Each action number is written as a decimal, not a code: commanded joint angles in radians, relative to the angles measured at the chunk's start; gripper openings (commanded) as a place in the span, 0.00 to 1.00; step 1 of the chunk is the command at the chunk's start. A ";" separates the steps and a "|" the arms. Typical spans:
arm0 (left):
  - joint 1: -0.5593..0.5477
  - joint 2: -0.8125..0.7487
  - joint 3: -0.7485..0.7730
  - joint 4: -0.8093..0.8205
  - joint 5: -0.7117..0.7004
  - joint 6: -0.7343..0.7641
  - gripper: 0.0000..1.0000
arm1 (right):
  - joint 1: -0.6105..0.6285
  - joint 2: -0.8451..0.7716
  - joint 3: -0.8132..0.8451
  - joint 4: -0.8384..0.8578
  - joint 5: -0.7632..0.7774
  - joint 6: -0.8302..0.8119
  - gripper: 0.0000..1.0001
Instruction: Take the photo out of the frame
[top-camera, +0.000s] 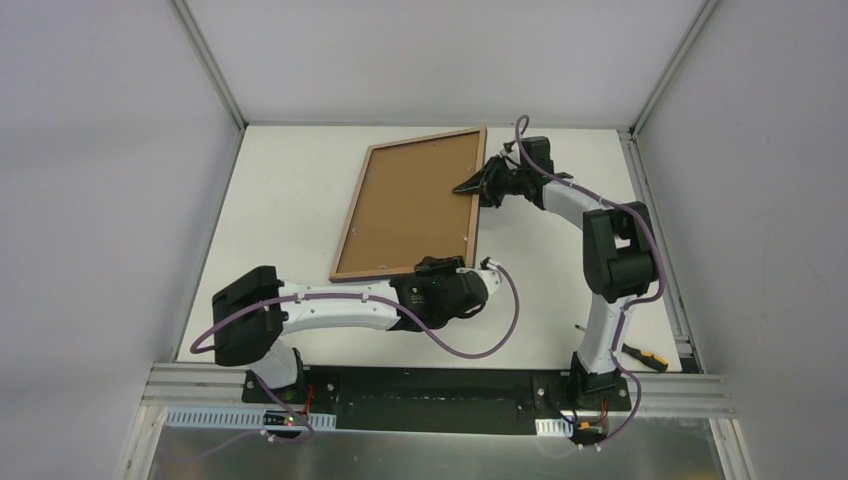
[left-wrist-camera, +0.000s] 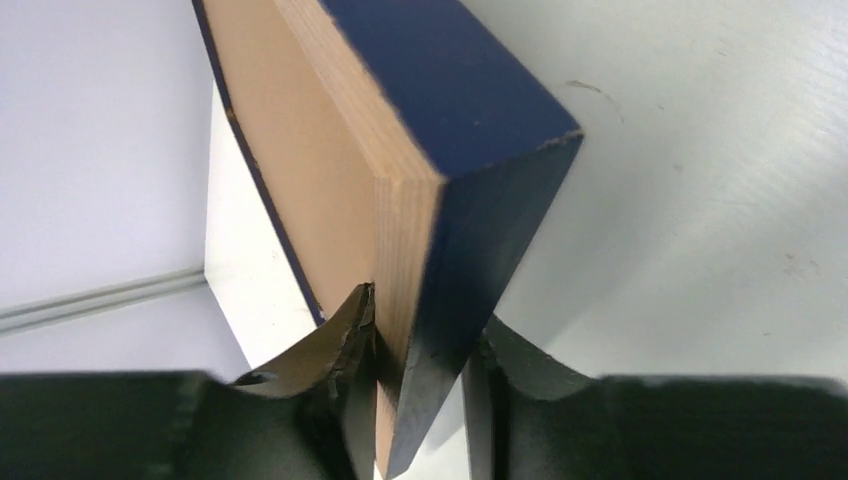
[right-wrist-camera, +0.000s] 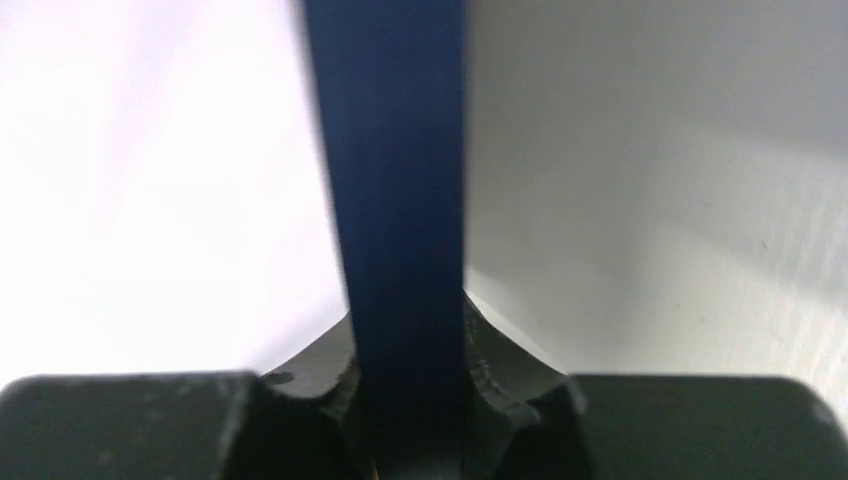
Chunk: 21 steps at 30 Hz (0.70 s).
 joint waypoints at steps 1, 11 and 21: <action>-0.009 -0.063 0.017 -0.024 0.114 -0.203 0.35 | 0.004 -0.067 -0.031 -0.024 -0.003 0.152 0.06; -0.009 -0.251 0.083 -0.237 0.436 -0.486 0.99 | -0.015 -0.137 -0.033 -0.209 0.063 0.003 0.00; -0.009 -0.414 0.185 -0.357 0.817 -0.679 0.98 | -0.119 -0.194 -0.009 -0.411 0.080 -0.140 0.00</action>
